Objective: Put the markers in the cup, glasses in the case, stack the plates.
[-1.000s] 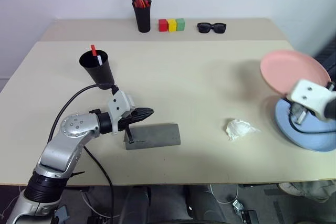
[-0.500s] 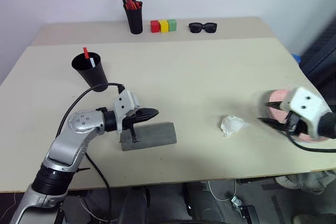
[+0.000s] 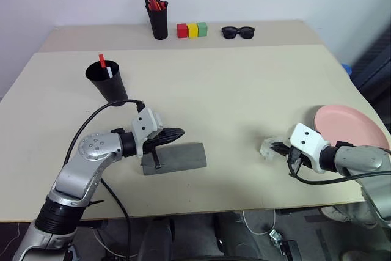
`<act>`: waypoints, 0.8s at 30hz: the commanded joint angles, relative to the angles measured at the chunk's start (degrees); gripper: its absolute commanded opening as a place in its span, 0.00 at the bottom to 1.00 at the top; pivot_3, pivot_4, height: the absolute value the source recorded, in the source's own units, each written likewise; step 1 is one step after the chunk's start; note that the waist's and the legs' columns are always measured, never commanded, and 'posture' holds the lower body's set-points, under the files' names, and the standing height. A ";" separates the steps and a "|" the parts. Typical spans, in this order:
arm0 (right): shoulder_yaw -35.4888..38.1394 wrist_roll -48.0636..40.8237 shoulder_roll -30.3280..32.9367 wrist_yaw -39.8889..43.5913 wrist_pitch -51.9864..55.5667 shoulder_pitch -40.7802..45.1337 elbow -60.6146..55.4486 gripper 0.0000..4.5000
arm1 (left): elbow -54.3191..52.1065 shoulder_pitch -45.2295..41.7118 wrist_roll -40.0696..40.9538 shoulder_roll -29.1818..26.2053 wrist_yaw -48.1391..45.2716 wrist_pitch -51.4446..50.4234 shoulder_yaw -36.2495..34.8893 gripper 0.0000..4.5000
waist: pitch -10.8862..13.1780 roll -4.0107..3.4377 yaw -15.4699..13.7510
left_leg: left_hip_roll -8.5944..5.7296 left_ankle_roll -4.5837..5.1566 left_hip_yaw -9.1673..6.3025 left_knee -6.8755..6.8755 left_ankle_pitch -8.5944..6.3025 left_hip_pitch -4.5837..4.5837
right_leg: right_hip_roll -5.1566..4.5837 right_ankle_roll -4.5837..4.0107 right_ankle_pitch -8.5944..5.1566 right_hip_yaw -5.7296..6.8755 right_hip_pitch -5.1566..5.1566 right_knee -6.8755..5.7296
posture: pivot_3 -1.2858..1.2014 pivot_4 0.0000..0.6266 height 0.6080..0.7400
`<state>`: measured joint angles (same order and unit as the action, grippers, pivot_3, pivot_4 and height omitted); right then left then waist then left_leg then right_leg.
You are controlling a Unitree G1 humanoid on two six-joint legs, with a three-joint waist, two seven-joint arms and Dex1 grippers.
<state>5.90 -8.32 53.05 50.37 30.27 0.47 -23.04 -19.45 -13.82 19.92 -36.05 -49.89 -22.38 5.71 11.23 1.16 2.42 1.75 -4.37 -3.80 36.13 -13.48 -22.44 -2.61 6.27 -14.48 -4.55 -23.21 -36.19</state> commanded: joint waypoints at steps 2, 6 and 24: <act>8.51 1.43 5.03 -1.78 -0.47 3.74 4.53 0.01 | -1.67 0.00 0.62 -0.51 0.34 0.01 -1.90 0.00 | 0.01 -0.01 -0.01 | -0.01 0.00 0.01 0.02 0.00 -0.01 | -0.01 0.00 0.00 0.00 0.00 0.00 | 0.52 0.24 1.00; 12.42 4.10 9.61 -3.66 -2.93 5.76 13.18 0.01 | -0.09 -0.47 0.22 -0.47 1.01 0.43 -3.00 0.00 | 0.00 -0.01 -0.09 | 0.00 0.00 0.02 -0.04 0.00 0.00 | -0.01 -0.01 0.00 -0.01 -0.01 0.01 | 0.52 0.24 1.00; 3.88 -5.23 -3.11 -0.59 -7.36 23.38 20.54 0.49 | -1.74 19.58 -0.71 -4.31 9.11 1.96 -27.49 0.00 | 0.03 -0.02 1.62 | 0.08 0.17 0.15 -0.13 -0.09 0.06 | 0.04 0.00 0.00 -0.13 -0.12 -0.04 | 0.52 0.24 1.00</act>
<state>9.28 -9.35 51.05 47.96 21.60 22.59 -0.41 -19.47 4.02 18.99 -40.01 -41.89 -21.56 -16.77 11.26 1.14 4.04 1.83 -4.18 -3.67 35.99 -13.58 -22.39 -2.55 6.27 -14.47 -4.67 -23.35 -36.23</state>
